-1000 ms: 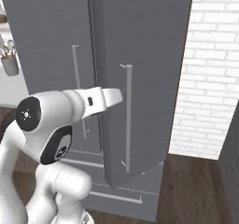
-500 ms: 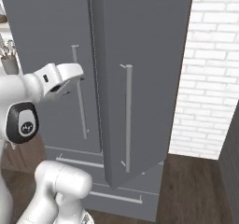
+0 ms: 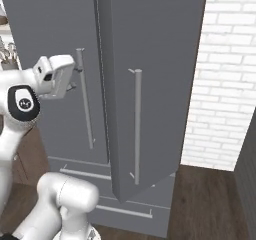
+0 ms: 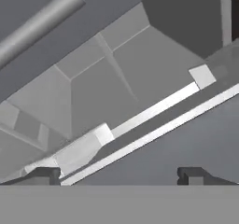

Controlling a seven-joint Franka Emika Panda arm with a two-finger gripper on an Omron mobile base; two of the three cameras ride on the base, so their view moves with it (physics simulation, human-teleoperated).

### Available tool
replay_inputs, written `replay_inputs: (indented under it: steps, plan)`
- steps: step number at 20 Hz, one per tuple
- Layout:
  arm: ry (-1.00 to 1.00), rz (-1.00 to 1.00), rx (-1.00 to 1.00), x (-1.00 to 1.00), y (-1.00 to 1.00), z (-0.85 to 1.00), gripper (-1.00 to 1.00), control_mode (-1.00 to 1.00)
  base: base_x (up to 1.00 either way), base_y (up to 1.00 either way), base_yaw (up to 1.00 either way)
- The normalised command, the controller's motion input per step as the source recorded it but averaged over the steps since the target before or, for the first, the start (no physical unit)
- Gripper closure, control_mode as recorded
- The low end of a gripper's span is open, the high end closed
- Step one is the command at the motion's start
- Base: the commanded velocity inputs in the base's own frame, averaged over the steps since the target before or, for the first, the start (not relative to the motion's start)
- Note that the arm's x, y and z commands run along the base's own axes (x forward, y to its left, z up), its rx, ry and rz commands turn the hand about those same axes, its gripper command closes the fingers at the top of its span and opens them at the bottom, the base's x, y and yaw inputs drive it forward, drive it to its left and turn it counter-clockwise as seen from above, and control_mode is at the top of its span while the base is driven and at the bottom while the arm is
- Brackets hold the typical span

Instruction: Take the strawberry from the fridge and place it on top of the pancake, located on the dining counter.

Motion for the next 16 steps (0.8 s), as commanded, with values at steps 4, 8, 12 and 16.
replay_inputs:
  steps: [4,8,12,16]
  plan:
    - [-0.07,-0.17,-0.13,0.93,0.12,-0.47,-1.00,-1.00,0.00,0.00,0.00]
    - [0.02,-0.06,-0.02,0.91,-0.03,-0.27,-1.00,-1.00,0.00,0.00,0.00]
    - [0.00,0.00,0.00,0.42,-0.40,-0.07,-1.00,-1.00,0.00,0.00,0.00]
    - [0.00,0.00,0.00,0.36,-0.45,0.00,-1.00,-1.00,0.00,0.00,0.00]
